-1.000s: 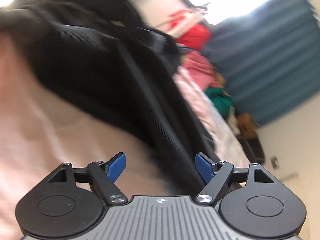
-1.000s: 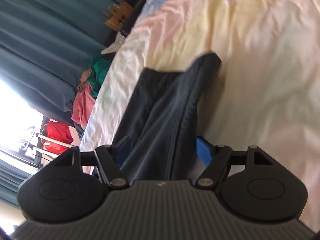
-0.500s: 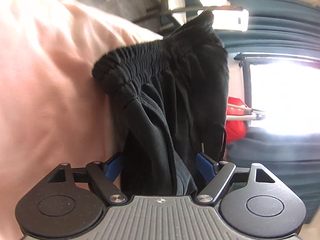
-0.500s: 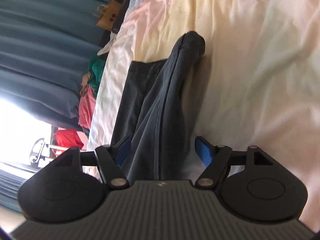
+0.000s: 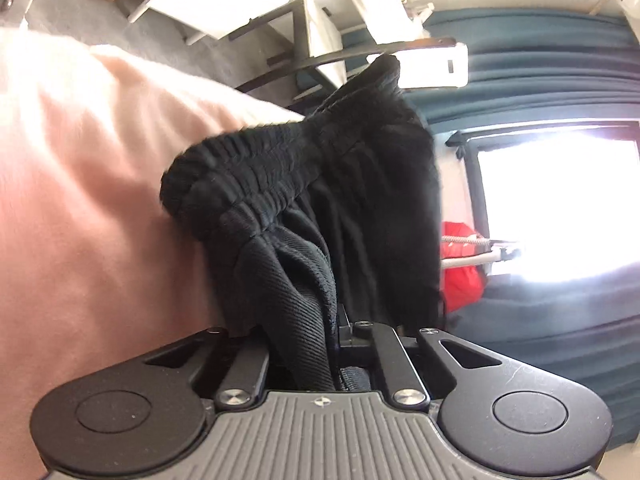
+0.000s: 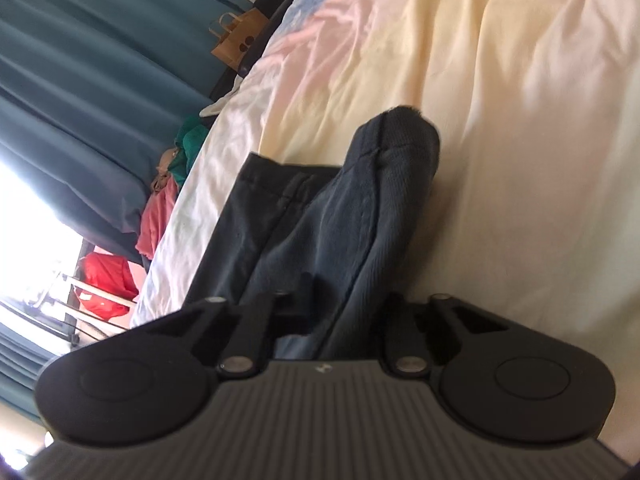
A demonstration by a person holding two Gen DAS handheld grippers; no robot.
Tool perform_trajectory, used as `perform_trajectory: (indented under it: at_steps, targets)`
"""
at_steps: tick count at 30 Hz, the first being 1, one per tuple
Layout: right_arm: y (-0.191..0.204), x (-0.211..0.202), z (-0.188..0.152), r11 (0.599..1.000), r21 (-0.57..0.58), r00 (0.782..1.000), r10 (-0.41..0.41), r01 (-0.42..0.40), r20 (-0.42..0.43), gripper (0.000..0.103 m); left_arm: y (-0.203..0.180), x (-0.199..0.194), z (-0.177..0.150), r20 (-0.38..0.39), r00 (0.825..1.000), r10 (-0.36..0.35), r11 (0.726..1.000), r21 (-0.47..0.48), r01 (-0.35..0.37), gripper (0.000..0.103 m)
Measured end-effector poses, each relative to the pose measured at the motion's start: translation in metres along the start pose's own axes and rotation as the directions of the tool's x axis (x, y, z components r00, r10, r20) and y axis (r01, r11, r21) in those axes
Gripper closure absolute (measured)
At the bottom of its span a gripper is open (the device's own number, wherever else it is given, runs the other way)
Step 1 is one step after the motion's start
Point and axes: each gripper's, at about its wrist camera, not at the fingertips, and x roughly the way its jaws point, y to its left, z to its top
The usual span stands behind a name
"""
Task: Fold clothes
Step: 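Lift the ribbed cuff with the left gripper and fold it over the garment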
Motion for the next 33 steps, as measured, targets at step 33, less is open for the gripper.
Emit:
perform_trajectory:
  at_steps: [33]
  targets:
    - [-0.009, -0.081, 0.006, 0.969, -0.151, 0.975, -0.207, 0.193, -0.081, 0.084, 0.02, -0.169, 0.029, -0.036, 0.934, 0.354, 0.784, 0.555, -0.276, 0.068]
